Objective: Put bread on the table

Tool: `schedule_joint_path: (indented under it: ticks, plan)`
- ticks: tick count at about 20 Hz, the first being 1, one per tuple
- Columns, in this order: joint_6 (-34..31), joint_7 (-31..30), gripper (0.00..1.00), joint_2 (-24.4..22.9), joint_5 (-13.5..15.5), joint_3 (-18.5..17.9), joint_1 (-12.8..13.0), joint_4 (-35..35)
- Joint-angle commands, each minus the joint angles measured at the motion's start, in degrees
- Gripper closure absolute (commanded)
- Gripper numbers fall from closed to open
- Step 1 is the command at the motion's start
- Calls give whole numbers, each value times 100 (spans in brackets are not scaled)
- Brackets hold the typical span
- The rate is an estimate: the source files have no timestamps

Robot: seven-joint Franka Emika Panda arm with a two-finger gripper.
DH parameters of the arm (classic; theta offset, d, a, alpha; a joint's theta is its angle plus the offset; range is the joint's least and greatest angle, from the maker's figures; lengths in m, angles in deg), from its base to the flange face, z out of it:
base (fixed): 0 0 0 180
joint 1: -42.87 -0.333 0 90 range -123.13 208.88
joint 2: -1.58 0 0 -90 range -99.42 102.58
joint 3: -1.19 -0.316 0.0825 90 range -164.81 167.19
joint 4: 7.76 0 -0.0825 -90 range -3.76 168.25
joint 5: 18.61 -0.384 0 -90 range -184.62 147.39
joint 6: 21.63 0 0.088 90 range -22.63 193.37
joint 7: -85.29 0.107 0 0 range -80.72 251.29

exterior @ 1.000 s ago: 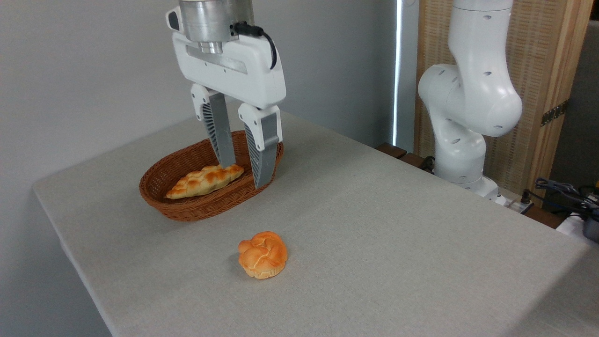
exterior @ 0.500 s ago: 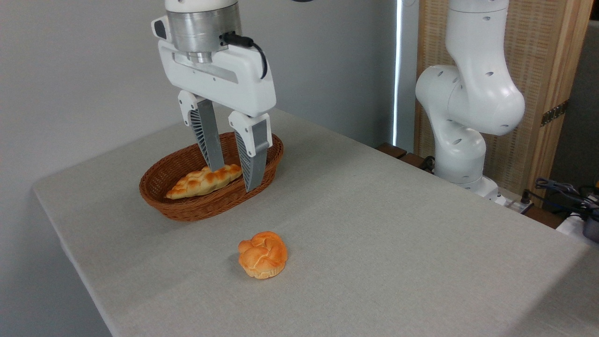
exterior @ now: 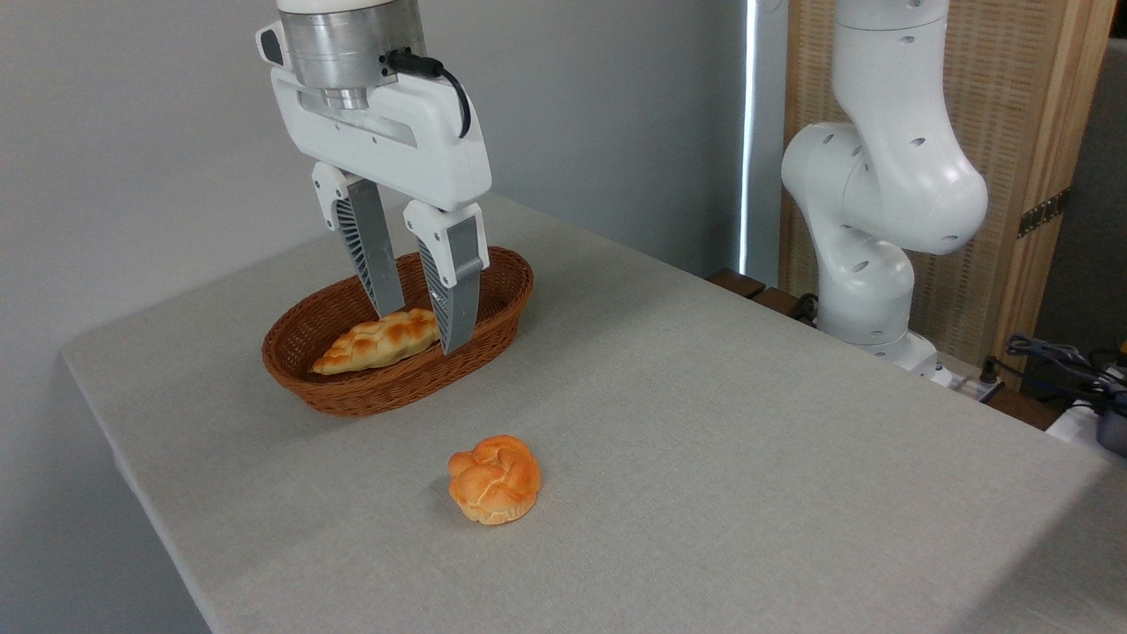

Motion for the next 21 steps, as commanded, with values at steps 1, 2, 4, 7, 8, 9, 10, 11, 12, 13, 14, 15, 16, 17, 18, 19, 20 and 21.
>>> schedule_joint_path:
  ticks: [1, 2, 4, 7, 8, 9, 10, 11, 12, 13, 14, 15, 16, 17, 18, 19, 20, 21]
  plan:
    - [-170, -1, 0, 31, 1, 18, -46, -142]
    - [-170, -1, 0, 31, -25, 18, -46, -142]
    - [-170, -1, 0, 31, -26, 18, -46, -142]
    - [-162, -1, 0, 31, -26, 18, -37, -124]
    - [-170, -1, 0, 31, -26, 18, -37, -124]
    - [-170, 43, 0, 31, -26, 18, -37, -124]
    - [-179, 156, 0, 31, -26, 9, -37, -124]
    - [-188, 340, 0, 31, -26, 9, -37, -116]
    - [-188, 525, 0, 31, -17, 0, -37, -116]
    - [-188, 640, 0, 31, -17, -34, -37, -124]
    - [-188, 667, 0, 31, 44, -70, -37, -124]
    - [-188, 676, 0, 31, 71, -70, -37, -124]
    - [-188, 676, 0, 31, 71, -70, -37, -124]
    - [-205, 676, 0, 31, 71, -70, -37, -124]
    - [-258, 685, 0, 31, 71, -70, -37, -124]
    - [-258, 685, 0, 31, 71, -70, -37, -124]
    - [-267, 685, 0, 31, 71, -70, -37, -124]
    - [-267, 667, 0, 31, 71, -70, -37, -124]
